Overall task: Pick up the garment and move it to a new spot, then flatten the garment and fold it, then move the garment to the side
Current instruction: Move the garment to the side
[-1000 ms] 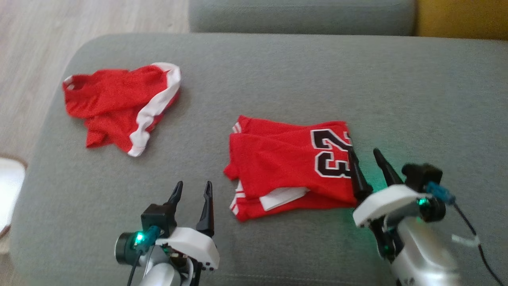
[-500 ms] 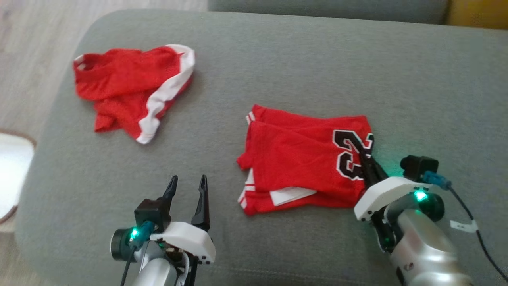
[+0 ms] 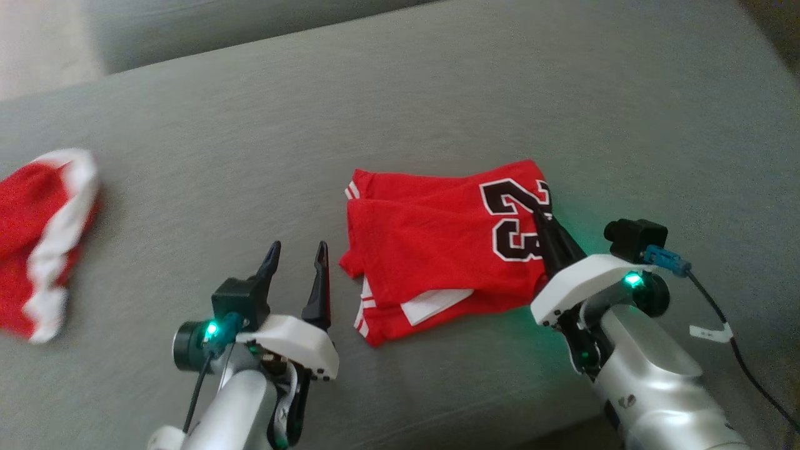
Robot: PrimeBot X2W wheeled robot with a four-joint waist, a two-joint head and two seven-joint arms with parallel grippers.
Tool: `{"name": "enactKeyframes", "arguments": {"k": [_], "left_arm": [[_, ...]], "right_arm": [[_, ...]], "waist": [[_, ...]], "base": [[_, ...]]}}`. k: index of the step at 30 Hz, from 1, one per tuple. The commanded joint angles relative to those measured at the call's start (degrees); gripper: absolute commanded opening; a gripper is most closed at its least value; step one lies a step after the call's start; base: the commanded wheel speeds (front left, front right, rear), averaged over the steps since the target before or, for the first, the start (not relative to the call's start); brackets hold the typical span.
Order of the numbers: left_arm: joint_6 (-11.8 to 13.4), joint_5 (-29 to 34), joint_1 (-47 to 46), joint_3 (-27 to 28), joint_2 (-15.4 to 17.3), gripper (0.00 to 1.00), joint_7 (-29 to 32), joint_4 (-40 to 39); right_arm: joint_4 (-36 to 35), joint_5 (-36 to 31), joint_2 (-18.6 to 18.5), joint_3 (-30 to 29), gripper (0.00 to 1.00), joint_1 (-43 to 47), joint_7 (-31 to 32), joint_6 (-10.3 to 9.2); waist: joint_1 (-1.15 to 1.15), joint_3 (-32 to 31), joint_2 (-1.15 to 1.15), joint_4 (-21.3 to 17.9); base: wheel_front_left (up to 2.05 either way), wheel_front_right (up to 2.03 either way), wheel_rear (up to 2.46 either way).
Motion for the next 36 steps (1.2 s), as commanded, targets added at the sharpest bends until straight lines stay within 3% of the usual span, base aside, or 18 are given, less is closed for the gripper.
{"name": "enactKeyframes", "arguments": {"k": [1, 5, 15, 20, 30, 36], "left_arm": [[-0.38, 0.56, -2.55, 1.68, 0.17, 1.00, -0.71, -1.20], [-0.95, 0.87, -4.31, 1.55, 0.17, 1.00, -0.71, -0.41], [-0.80, -0.12, -6.22, -1.68, 0.17, 1.00, -0.71, 0.69], [-0.63, 0.44, -6.63, -2.99, 0.17, 1.00, -0.71, 0.44], [0.25, 1.16, -7.82, -4.14, 0.17, 1.00, -0.71, -0.20], [0.59, 1.67, -6.45, -2.92, 0.17, 1.00, -0.71, -0.67]], "right_arm": [[-1.87, 1.11, 0.34, 1.62, 0.00, -1.51, -0.96, 0.37], [-3.19, 3.00, 0.34, 3.49, 0.00, -1.97, -1.15, 0.37], [-4.61, -1.08, -2.27, 3.79, 0.00, -6.29, -1.31, 0.37], [-1.63, -3.89, -6.04, 2.15, 0.00, -11.69, -1.31, 0.37], [11.15, -12.95, -21.87, -11.58, 0.00, -23.32, -1.32, 0.37], [12.55, -19.39, -26.32, -18.71, 0.00, -24.89, -1.32, 0.37]], "waist": [[0.00, 1.34, 0.00, -11.42], [0.00, 2.25, 0.00, -15.72], [0.00, 4.81, 0.00, -15.53], [0.00, 6.80, 0.00, -11.64], [0.00, 9.97, 0.00, -1.00], [0.00, 9.84, 0.00, 0.78]], "base": [[0.00, 0.00, 0.00], [0.00, 0.00, 0.00], [0.00, 0.00, 0.00], [0.00, 0.00, 0.00], [0.00, 0.00, 0.00], [0.00, 0.00, 0.00]]}}
